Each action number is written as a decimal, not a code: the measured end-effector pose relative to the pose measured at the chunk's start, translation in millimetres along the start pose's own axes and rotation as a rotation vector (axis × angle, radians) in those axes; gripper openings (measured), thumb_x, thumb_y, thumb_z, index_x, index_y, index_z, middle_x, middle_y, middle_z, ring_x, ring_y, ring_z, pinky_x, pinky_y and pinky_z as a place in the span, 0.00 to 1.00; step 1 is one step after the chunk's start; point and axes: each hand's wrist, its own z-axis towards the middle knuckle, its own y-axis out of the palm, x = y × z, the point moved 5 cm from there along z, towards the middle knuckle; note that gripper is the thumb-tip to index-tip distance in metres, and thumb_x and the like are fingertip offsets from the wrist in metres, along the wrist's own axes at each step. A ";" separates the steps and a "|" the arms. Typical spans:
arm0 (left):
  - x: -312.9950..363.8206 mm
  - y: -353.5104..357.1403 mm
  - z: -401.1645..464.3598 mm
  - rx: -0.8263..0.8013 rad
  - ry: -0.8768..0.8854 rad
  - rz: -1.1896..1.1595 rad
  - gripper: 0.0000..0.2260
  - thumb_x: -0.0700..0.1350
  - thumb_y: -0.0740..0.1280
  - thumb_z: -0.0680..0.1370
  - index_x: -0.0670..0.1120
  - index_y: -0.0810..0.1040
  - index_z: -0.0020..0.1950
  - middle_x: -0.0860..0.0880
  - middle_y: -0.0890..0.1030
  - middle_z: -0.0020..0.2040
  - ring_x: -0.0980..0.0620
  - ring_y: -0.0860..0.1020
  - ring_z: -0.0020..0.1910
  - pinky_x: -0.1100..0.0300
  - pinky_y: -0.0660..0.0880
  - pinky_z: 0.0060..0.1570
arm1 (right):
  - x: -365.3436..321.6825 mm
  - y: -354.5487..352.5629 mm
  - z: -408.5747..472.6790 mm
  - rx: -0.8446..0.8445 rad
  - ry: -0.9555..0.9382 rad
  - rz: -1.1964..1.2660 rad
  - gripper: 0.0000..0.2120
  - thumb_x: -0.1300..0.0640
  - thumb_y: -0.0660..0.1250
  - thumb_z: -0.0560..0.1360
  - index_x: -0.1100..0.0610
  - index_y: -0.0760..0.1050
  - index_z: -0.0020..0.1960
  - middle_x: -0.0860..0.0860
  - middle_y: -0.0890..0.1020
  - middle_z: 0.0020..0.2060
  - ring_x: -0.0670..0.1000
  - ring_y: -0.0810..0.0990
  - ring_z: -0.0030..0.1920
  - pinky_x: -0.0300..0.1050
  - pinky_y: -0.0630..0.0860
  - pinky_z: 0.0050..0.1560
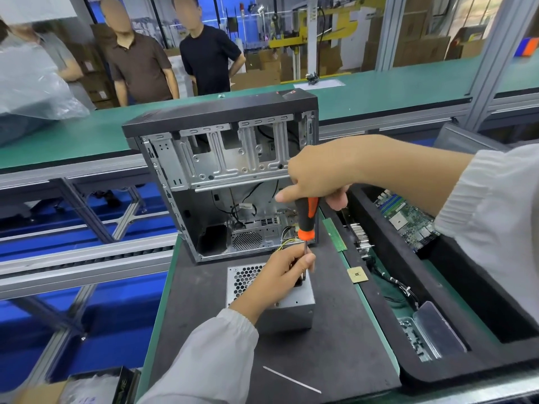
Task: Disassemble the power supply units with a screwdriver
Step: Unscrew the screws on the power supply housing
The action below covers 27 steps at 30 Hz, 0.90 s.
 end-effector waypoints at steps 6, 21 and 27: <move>0.1 0.9 -0.1 0.000 0.020 0.000 0.11 0.47 0.60 0.83 0.49 0.75 0.41 0.59 0.70 0.29 0.61 0.66 0.29 0.70 0.63 0.32 | -0.9 -1.6 -5.4 -0.130 -0.117 0.300 0.20 0.45 0.71 0.72 0.56 0.71 0.54 0.58 0.81 0.41 0.53 0.84 0.33 0.39 0.77 0.26; -4.7 3.3 1.9 0.006 0.051 0.004 0.13 0.49 0.60 0.83 0.46 0.75 0.41 0.53 0.69 0.32 0.60 0.67 0.31 0.68 0.64 0.35 | 8.1 3.3 -3.7 -0.072 0.005 0.172 0.34 0.28 0.63 0.66 0.59 0.73 0.48 0.56 0.83 0.30 0.52 0.84 0.28 0.41 0.77 0.27; -8.2 3.2 2.2 0.018 0.043 -0.008 0.13 0.50 0.60 0.82 0.47 0.75 0.41 0.50 0.69 0.32 0.57 0.66 0.31 0.65 0.64 0.34 | 6.5 3.3 4.0 0.010 -0.078 -0.068 0.19 0.41 0.61 0.78 0.55 0.74 0.39 0.51 0.80 0.27 0.48 0.75 0.26 0.41 0.74 0.33</move>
